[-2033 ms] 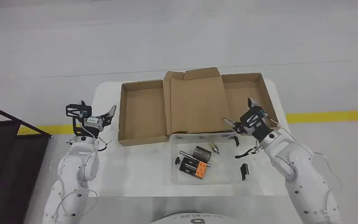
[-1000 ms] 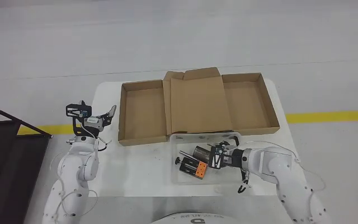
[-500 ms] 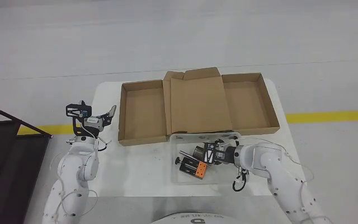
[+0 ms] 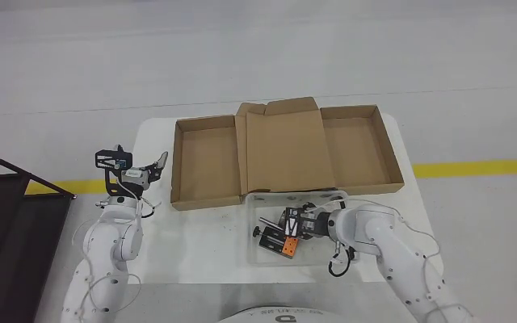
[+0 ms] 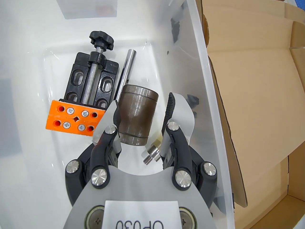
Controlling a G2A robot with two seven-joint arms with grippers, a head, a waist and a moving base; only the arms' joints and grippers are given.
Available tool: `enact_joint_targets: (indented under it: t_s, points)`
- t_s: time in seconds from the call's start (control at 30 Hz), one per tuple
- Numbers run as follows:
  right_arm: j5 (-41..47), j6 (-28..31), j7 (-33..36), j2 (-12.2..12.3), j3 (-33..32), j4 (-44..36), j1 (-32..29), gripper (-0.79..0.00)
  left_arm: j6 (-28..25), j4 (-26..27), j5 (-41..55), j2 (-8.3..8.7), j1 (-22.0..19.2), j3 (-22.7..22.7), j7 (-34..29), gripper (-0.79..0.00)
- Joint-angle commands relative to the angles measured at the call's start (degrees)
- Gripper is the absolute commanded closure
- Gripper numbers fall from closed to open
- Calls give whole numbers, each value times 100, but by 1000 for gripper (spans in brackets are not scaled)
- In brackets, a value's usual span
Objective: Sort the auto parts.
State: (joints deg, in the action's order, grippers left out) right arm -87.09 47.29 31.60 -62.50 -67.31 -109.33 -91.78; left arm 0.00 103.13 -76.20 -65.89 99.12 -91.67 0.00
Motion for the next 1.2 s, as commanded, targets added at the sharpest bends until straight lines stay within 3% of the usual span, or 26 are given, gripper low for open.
enact_joint_targets:
  t_s: [0.0, 0.77, 0.8, 0.9, 0.93, 1.17]
  points:
    - [-19, -104, 54, -4, 55, 28, 19, -419, 0, 0, 0, 0, 0, 0, 0, -785]
    - [231, -605, 676, -77, 637, 628, 619, -366, 0, 0, 0, 0, 0, 0, 0, -785]
    - [243, -619, 704, -79, 656, 636, 631, -339, 0, 0, 0, 0, 0, 0, 0, -785]
    - [280, -632, 752, -81, 699, 662, 676, -52, 0, 0, 0, 0, 0, 0, 0, -785]
    - [300, -631, 743, -79, 699, 665, 685, 0, 0, 0, 0, 0, 0, 0, 0, -785]
    - [420, -339, 301, 28, 318, 401, 520, 0, 0, 0, 0, 0, 0, 0, 0, -785]
